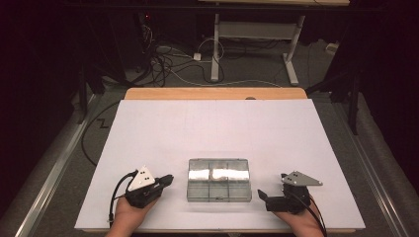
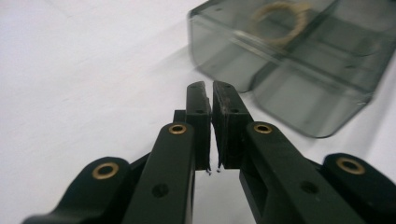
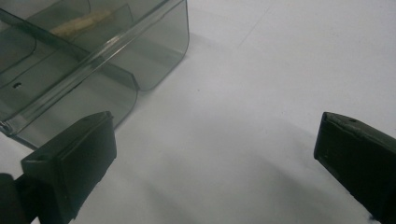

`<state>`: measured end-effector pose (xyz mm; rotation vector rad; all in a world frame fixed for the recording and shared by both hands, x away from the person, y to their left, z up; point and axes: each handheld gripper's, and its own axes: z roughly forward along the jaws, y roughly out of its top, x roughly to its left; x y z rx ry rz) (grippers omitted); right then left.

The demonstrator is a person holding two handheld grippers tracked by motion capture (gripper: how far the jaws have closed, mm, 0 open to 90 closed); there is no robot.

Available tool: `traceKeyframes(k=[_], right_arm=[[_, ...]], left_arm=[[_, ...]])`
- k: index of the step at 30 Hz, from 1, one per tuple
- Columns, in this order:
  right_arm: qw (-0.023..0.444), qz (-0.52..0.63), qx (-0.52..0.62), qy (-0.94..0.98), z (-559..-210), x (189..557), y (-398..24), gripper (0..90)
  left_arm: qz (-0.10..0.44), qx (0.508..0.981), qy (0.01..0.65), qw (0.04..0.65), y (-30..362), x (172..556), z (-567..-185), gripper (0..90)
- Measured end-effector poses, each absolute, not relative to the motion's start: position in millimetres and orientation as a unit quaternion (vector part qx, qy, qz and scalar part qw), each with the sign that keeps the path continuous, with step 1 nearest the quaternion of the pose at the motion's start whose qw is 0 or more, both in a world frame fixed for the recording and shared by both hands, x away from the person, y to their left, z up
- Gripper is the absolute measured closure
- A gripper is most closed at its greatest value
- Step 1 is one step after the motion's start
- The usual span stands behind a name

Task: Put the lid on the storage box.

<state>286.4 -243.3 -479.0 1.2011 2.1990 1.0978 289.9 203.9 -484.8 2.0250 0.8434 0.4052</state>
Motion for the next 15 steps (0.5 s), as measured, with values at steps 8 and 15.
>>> traceKeyframes(k=[8,15], right_arm=[[0.207,0.397,0.431,0.783,-479.8,286.7,-245.0,0.1],[0.211,0.404,0.429,0.780,-479.1,285.3,-245.5,0.1]], left_arm=[[0.160,0.819,0.367,0.410,207.2,298.2,-489.8,52.3],[0.145,0.812,0.373,0.425,210.2,300.0,-487.2,8.4]])
